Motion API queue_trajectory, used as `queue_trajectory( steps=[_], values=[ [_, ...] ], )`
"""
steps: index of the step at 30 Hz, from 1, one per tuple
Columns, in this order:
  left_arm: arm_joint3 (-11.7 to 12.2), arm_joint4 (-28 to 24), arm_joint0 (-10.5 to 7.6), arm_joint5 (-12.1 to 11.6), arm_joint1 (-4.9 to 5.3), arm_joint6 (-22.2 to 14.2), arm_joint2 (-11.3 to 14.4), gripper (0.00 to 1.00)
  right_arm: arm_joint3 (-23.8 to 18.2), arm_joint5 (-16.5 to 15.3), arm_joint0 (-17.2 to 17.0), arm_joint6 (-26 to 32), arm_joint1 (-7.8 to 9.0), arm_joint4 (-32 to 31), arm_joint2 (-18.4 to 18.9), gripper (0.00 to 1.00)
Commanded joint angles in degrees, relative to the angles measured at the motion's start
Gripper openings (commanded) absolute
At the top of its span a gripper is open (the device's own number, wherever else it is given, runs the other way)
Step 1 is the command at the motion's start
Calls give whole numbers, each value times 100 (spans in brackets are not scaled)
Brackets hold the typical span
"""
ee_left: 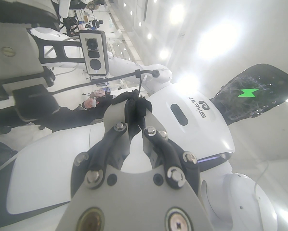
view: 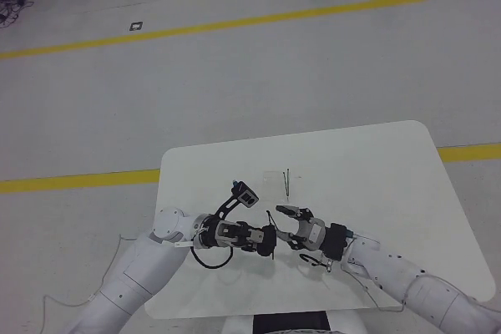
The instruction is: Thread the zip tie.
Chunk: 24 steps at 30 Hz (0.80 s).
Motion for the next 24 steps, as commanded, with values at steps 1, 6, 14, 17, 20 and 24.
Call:
queue_trajectory(
  steps=[1,6,14,17,20,24],
  values=[
    [0,0,0,0,0,0,0,0,15,0,51,-48,12,52,-62,33],
    [0,0,0,0,0,0,0,0,45,0,154,-135,42,148,-207,29],
    [0,0,0,0,0,0,0,0,84,0,321,-173,96,243,-441,0],
    [0,0,0,0,0,0,0,0,106,0,384,-172,121,239,-493,0],
    [0,0,0,0,0,0,0,0,123,0,409,-108,143,164,-485,0],
    [0,0,0,0,0,0,0,0,114,1,374,28,160,20,-403,0]
  ],
)
